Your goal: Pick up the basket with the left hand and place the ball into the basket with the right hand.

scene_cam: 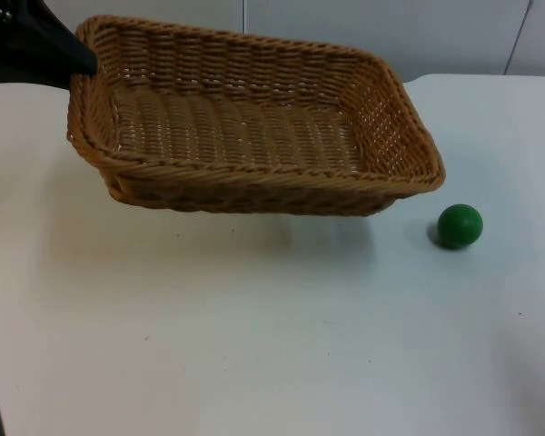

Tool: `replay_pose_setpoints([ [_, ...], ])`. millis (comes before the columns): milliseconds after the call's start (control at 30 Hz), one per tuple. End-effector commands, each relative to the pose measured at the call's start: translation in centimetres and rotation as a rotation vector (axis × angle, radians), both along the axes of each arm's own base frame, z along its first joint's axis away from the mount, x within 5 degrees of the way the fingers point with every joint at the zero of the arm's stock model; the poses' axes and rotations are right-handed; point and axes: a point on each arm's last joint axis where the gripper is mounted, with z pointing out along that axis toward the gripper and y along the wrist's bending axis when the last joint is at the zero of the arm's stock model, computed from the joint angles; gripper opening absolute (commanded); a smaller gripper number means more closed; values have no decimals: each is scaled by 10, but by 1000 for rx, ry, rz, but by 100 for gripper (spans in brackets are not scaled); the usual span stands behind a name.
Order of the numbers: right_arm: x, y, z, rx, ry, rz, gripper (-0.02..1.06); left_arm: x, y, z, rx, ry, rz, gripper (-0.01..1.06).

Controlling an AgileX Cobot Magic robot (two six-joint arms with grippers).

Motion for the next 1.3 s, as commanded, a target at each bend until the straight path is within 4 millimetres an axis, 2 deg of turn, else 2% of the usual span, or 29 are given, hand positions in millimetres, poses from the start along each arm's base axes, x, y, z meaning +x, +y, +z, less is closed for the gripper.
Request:
replay_pose_setpoints([
  [0, 8, 0, -1, -11, 2, -5, 0, -2, -2, 8, -42, -10, 6, 0],
  [100, 20, 0, -7, -14, 36, -12, 0, -2, -2, 8, -42, -10, 6, 0],
  [200, 40, 1, -16, -19, 86, -26, 0, -2, -2, 8, -42, -10, 6, 0],
  [233, 40, 1, -16, -19, 86, -26, 0, -2, -2, 8, -42, -10, 6, 0],
  [333, 60, 1, -22, -63, 158, -17, 0, -2, -2, 8, -42, -10, 6, 0],
  [400, 74, 2, -22, -96, 203, -6, 0, -2, -2, 8, -42, -10, 6, 0],
  [433, 74, 2, -22, -96, 203, -6, 0, -2, -2, 8, -42, -10, 6, 0],
  [533, 100, 2, -21, -168, 269, 16, 0, -2, -2, 8, -42, -10, 6, 0],
  [567, 100, 2, -21, -168, 269, 16, 0, -2, -2, 8, -42, -10, 6, 0],
  [700, 128, 1, -25, -260, 377, 47, 0, -2, -2, 8, -42, -10, 6, 0],
  [733, 128, 1, -25, -260, 377, 47, 0, -2, -2, 8, -42, -10, 6, 0],
  [800, 140, 2, -29, -278, 411, 55, 0, -2, -2, 8, -42, -10, 6, 0],
  [867, 154, 3, -38, -281, 464, 62, 0, -2, -2, 8, -42, -10, 6, 0],
  [1067, 169, 6, -61, -286, 575, 82, 0, -2, -2, 8, -42, -10, 6, 0],
  [1200, 180, 17, -77, -301, 652, 122, 0, -2, -2, 8, -42, -10, 6, 0],
  [1267, 191, 34, -80, -329, 661, 174, 0, -2, -2, 8, -40, -10, 5, 0],
])
